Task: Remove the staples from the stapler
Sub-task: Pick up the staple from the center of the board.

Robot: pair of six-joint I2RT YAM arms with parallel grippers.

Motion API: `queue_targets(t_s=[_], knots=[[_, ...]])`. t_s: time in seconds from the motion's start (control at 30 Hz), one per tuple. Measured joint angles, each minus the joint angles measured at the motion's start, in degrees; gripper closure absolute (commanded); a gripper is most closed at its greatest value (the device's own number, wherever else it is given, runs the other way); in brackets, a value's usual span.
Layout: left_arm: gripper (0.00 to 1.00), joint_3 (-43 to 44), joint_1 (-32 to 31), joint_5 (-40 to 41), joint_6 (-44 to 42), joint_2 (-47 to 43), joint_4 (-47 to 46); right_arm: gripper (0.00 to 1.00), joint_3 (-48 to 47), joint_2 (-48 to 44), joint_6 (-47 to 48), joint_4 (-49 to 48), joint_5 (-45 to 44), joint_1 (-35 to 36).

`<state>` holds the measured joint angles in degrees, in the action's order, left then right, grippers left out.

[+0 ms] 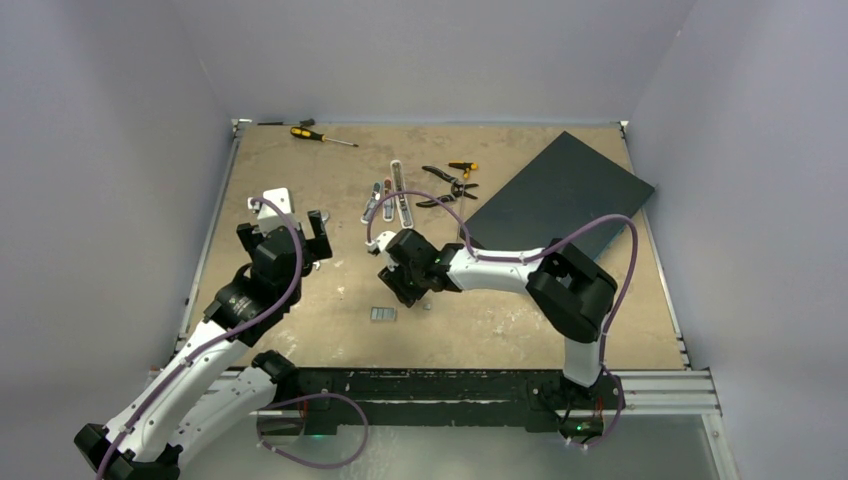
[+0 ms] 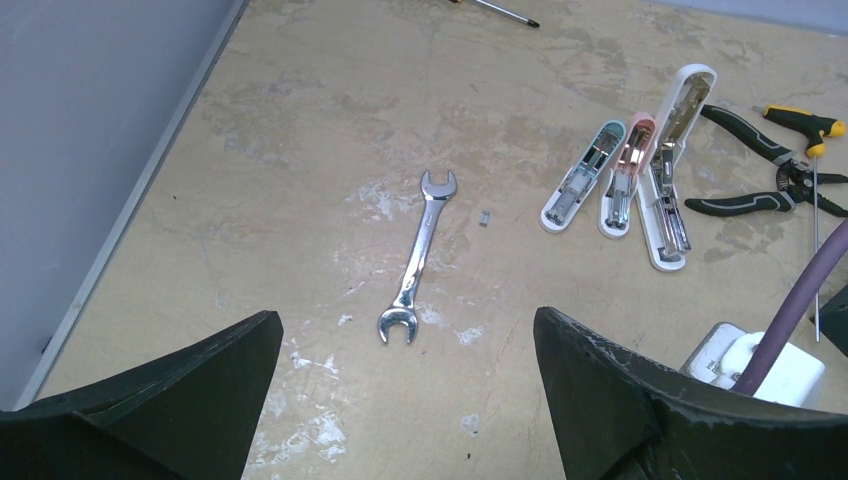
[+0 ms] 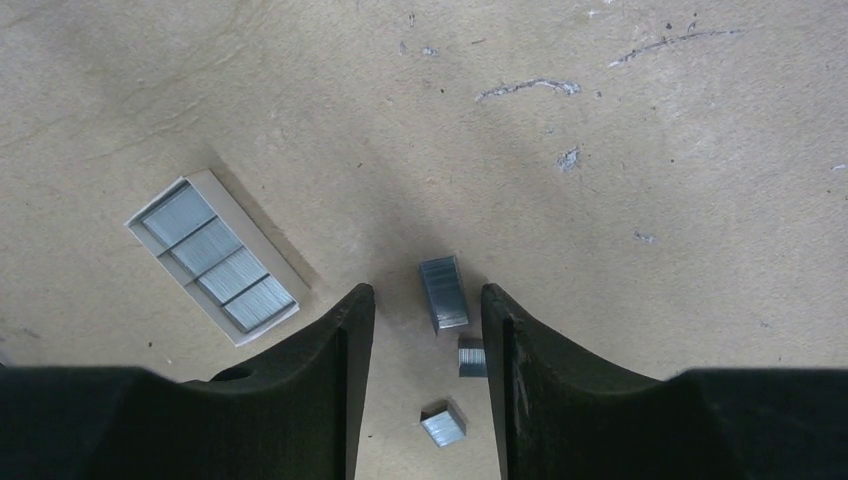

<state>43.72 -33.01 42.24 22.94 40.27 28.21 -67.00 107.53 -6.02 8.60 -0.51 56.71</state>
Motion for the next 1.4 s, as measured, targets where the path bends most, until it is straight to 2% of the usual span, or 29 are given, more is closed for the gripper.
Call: queue_targets(t_s=[0.37, 0.53, 0.9, 1.1, 1.4], knots=[[0.05, 0.00, 0.00, 0.00, 0.00, 0.00, 0.00, 0.68, -0.48, 0.00, 1.66, 1.97, 0.00, -0.15], [0.05, 0.00, 0.00, 0.00, 0.00, 0.00, 0.00, 0.81, -0.48, 0.00, 1.84, 1.75, 0.02, -0.15], [0.03, 0.00, 0.00, -1.27, 0.07, -1.36, -0.13, 0.81, 0.52, -1.90, -0.28, -1.01, 0.02, -0.15], [0.00, 0.79, 0.00, -8.50, 1.62, -4.92, -1.38, 0.82, 2.95, -10.71, -3.61, -5.31, 2.32, -1.46], [0.00, 3.54, 0.00, -27.32, 6.08, -8.52, -10.86, 0.81, 14.01, -27.96, -10.82, -18.03, 14.45, -10.19]])
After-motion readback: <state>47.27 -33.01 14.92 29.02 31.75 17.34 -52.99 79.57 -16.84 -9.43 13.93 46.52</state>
